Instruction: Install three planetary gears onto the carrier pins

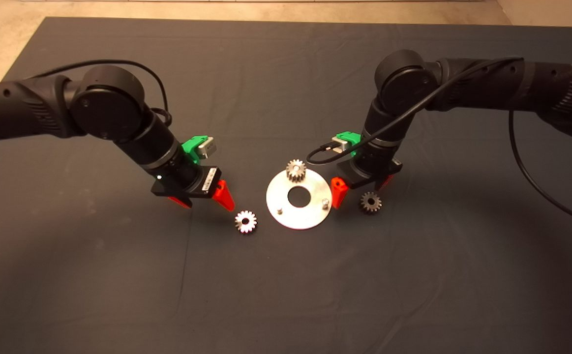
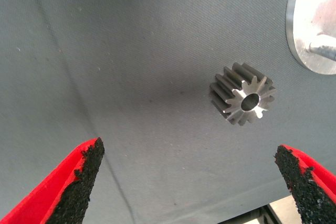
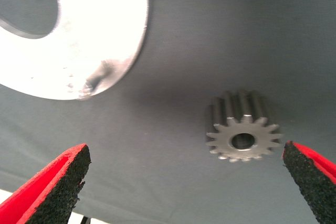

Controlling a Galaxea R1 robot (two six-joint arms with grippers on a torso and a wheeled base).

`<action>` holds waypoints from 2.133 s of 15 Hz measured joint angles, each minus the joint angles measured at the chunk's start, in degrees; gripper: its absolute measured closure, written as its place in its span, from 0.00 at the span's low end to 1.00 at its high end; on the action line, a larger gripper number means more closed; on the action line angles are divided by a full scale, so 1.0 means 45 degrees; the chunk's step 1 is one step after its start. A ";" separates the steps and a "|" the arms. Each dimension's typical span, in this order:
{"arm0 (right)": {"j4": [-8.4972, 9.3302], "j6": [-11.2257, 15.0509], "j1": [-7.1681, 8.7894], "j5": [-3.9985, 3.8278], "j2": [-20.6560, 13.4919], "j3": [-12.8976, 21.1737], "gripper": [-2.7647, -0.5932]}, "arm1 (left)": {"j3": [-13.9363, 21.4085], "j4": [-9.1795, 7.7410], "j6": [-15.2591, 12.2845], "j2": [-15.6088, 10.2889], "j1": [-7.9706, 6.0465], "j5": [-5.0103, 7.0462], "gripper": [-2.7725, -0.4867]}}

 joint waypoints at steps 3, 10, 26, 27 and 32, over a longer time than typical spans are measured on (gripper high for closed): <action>0.0000 0.0005 0.0000 -0.0027 0.0011 0.0005 0.02 | 0.0000 0.0323 -0.0396 0.0828 0.0006 0.0732 0.19; 0.0000 0.0019 0.0000 -0.0043 -0.0068 0.0005 0.02 | 0.0000 0.1769 -0.1100 0.1647 0.0030 0.1921 0.19; -0.0111 0.0139 0.0000 -0.0024 -0.0165 0.0428 0.02 | 0.0176 0.2758 -0.3426 0.2234 0.0379 0.2793 0.19; -0.0125 0.0146 0.0000 -0.0019 -0.0206 0.0461 0.02 | 0.0176 0.2763 -0.3616 0.2419 0.0385 0.2804 0.19; -0.0301 0.0190 0.0000 -0.0049 -0.0662 0.0539 0.02 | 0.0165 0.2758 -0.4318 0.2966 0.0385 0.2774 0.19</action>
